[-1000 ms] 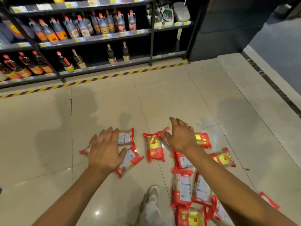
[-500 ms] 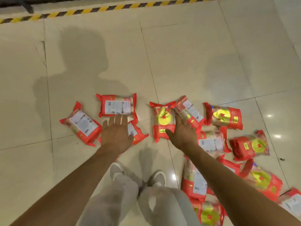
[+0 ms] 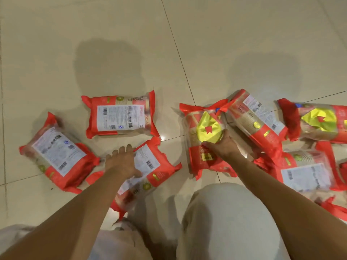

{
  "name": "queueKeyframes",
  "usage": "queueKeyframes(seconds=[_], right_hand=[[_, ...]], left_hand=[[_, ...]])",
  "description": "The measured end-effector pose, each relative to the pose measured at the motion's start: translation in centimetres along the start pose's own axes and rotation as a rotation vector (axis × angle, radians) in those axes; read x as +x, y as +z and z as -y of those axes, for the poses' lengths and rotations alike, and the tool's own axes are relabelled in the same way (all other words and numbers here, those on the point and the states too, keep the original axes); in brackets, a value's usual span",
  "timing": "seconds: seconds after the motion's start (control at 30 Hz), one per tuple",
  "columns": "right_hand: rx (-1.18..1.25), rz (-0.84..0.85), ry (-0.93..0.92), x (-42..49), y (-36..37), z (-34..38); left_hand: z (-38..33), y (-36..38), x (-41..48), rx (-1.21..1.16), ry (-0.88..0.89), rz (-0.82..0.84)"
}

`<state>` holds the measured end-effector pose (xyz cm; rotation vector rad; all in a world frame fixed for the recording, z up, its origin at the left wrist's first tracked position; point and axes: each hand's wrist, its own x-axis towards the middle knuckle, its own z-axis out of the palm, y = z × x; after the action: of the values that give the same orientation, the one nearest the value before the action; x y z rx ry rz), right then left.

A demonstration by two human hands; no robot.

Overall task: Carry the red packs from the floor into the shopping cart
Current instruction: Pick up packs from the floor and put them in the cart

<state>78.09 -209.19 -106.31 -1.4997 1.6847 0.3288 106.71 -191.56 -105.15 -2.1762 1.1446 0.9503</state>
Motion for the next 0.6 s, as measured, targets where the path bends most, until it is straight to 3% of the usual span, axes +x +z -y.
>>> queueKeyframes(seconds=[0.2, 0.33, 0.43, 0.6], right_hand=[[0.294, -0.020, 0.053, 2.9, 0.6, -1.3], [0.374, 0.086, 0.104, 8.6, 4.7, -6.3], [0.341, 0.104, 0.097, 3.3, 2.4, -2.5], [0.324, 0.115, 0.082, -7.8, -2.4, 1.8]], left_hand=[[1.3, 1.5, 3.5, -0.360, 0.066, 0.163], [1.1, 2.4, 2.6, -0.470, 0.046, 0.176], [1.6, 2.3, 1.1, -0.535, -0.001, 0.070], [3.9, -1.5, -6.3, -0.881, -0.139, -0.135]])
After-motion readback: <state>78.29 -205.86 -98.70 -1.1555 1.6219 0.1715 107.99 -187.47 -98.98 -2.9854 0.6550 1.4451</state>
